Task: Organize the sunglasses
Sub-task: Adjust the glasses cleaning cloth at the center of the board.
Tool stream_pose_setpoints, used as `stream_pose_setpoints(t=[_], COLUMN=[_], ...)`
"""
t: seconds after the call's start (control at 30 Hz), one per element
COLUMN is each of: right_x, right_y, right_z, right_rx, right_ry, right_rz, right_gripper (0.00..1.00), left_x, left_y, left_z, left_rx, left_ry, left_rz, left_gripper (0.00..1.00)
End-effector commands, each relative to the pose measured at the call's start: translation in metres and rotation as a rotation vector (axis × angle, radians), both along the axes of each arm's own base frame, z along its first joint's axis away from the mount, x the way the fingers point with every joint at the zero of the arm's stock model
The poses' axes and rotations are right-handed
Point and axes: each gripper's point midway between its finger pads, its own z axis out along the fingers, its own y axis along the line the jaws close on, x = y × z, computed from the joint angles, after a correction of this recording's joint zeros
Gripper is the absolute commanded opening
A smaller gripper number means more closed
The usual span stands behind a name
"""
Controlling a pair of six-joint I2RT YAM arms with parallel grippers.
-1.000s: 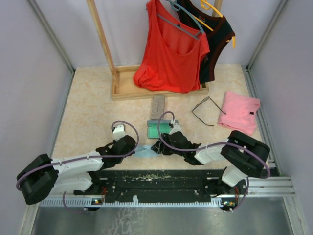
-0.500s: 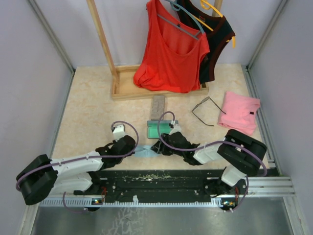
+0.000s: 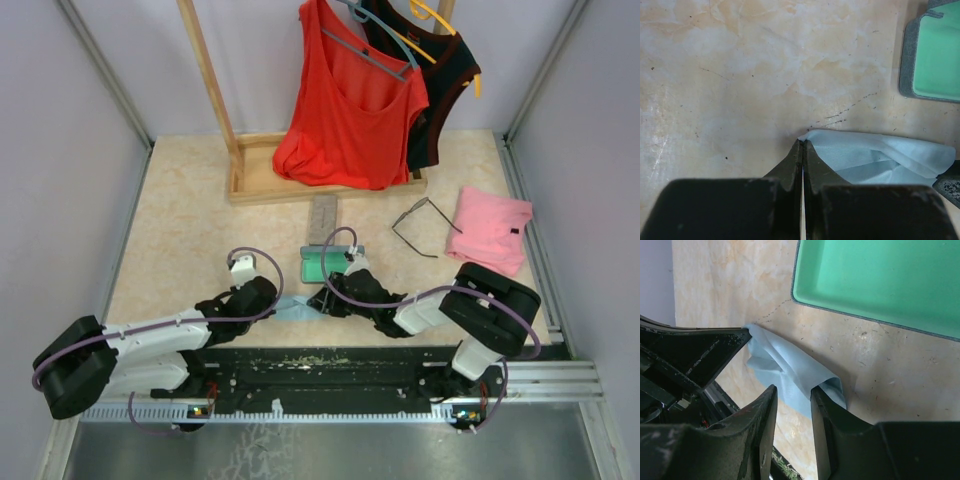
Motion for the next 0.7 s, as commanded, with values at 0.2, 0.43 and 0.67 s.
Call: stream_pose_setpoints(t=[0.2, 0.43, 0.67], right_x=[0.008, 0.014, 0.021], right_y=[0.020, 0.023, 0.025], right_z=[0.031, 0.041, 0.047], right_rx=[0.094, 0.114, 0.109], right_ry=[-0.068, -0.102, -0.148], right_rz=[0.008, 0.000, -0.008], right_gripper=[0.28, 0.28, 0.33], left_x=[-0.003, -0.003, -0.004], left_y=[0.002, 0.002, 0.000], left_z=[0.000, -0.001, -0.003], left_rx=[0.013, 0.018, 0.015], left_ry=[0.016, 0.019, 0.026], left_rz=[-0.015, -0.018, -0.028], left_gripper=[0.00, 0.00, 0.00])
